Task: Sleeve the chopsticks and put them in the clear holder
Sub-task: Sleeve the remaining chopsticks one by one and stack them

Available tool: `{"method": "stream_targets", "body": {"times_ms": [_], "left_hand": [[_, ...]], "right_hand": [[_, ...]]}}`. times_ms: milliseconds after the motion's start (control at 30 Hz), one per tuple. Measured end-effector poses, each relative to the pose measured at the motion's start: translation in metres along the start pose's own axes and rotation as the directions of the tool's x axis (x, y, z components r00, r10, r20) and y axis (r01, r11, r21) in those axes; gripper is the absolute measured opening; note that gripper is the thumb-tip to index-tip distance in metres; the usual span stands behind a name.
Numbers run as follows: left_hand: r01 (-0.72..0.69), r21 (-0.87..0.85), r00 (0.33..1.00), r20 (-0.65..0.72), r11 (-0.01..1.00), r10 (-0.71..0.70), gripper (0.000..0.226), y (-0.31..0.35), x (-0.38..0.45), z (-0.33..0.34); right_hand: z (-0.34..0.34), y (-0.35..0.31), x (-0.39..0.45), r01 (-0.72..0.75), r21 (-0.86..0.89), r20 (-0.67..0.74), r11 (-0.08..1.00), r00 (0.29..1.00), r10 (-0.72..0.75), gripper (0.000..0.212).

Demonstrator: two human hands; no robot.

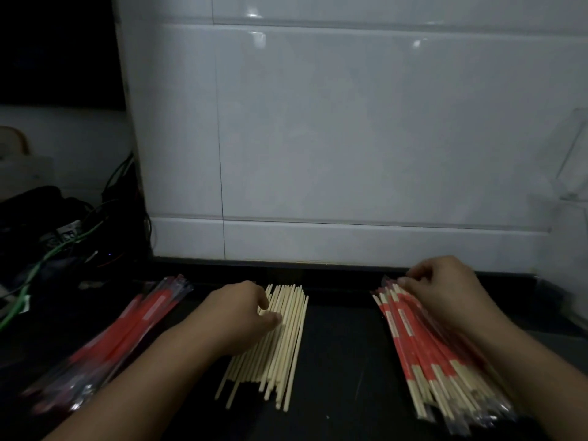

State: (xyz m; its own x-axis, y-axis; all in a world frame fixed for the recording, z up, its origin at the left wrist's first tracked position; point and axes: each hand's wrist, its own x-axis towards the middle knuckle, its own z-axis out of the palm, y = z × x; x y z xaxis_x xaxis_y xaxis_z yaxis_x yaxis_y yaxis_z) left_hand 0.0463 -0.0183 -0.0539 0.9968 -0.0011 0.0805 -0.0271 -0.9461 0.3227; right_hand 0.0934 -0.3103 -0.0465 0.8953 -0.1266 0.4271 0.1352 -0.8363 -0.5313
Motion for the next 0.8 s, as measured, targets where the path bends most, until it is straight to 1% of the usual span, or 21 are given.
{"method": "stream_targets", "body": {"times_ms": [67, 100, 133, 167, 200, 267, 300, 333, 400, 467, 533, 600, 633, 733, 800], "left_hand": [[0.003, -0.034, 1.000, -0.001, 0.999, -0.003, 0.045, 0.001, 0.000, 0.001], [0.005, -0.048, 1.000, 0.001, 0.999, -0.005, 0.044, 0.002, 0.000, 0.002], [0.004, -0.056, 1.000, 0.005, 0.998, -0.004, 0.043, 0.003, 0.000, 0.003], [-0.005, -0.061, 1.000, 0.004, 0.998, 0.005, 0.041, 0.004, 0.000, 0.004], [-0.016, -0.064, 1.000, 0.003, 0.998, 0.016, 0.038, 0.005, 0.001, 0.005], [-0.042, -0.077, 0.999, -0.001, 0.996, 0.042, 0.031, 0.007, 0.001, 0.006], [-0.051, -0.086, 0.999, 0.001, 0.995, 0.051, 0.028, 0.008, 0.001, 0.006], [-0.056, -0.095, 0.998, 0.004, 0.994, 0.057, 0.026, 0.008, 0.001, 0.006], [-0.059, -0.117, 0.998, -0.015, 0.991, 0.058, 0.023, 0.007, 0.002, 0.002], [-0.039, -0.122, 0.996, -0.089, 0.992, 0.028, 0.021, 0.001, 0.004, -0.006], [0.027, -0.063, 0.978, -0.205, 0.998, -0.039, 0.023, -0.013, 0.008, -0.016], [0.134, 0.046, 0.945, -0.307, 0.990, -0.113, 0.023, -0.033, 0.013, -0.024], [0.189, 0.105, 0.937, -0.317, 0.976, -0.147, 0.021, -0.042, 0.014, -0.027], [0.299, 0.253, 0.943, -0.225, 0.920, -0.245, 0.013, -0.062, 0.016, -0.029], [0.325, 0.303, 0.943, -0.174, 0.896, -0.283, 0.020, -0.066, 0.018, -0.026]], "right_hand": [[-0.001, -0.016, -0.010, 0.133, 0.050, -0.077, 0.990, 0.989, -0.129, 0.005], [0.000, -0.025, -0.018, 0.206, 0.074, -0.075, 0.976, 0.977, -0.201, 0.007], [0.002, -0.034, -0.028, 0.285, 0.086, -0.030, 0.955, 0.959, -0.283, 0.007], [0.006, -0.042, -0.038, 0.369, 0.080, 0.060, 0.926, 0.926, -0.374, 0.011], [0.011, -0.051, -0.049, 0.456, 0.060, 0.187, 0.888, 0.869, -0.459, 0.018], [0.022, -0.062, -0.065, 0.597, 0.068, 0.416, 0.800, 0.712, -0.566, 0.028], [0.028, -0.064, -0.070, 0.639, 0.091, 0.481, 0.764, 0.644, -0.595, 0.030], [0.031, -0.065, -0.072, 0.663, 0.110, 0.507, 0.741, 0.604, -0.615, 0.031], [0.034, -0.064, -0.071, 0.674, 0.140, 0.496, 0.725, 0.586, -0.640, 0.031], [0.035, -0.060, -0.068, 0.672, 0.154, 0.489, 0.725, 0.585, -0.647, 0.030], [0.034, -0.057, -0.067, 0.675, 0.157, 0.484, 0.721, 0.585, -0.652, 0.028], [0.034, -0.057, -0.066, 0.676, 0.171, 0.479, 0.717, 0.579, -0.660, 0.026], [0.034, -0.058, -0.066, 0.680, 0.176, 0.478, 0.712, 0.573, -0.665, 0.027], [0.034, -0.058, -0.066, 0.693, 0.178, 0.484, 0.699, 0.556, -0.675, 0.027], [0.032, -0.057, -0.066, 0.700, 0.173, 0.480, 0.693, 0.554, -0.680, 0.023]]}}
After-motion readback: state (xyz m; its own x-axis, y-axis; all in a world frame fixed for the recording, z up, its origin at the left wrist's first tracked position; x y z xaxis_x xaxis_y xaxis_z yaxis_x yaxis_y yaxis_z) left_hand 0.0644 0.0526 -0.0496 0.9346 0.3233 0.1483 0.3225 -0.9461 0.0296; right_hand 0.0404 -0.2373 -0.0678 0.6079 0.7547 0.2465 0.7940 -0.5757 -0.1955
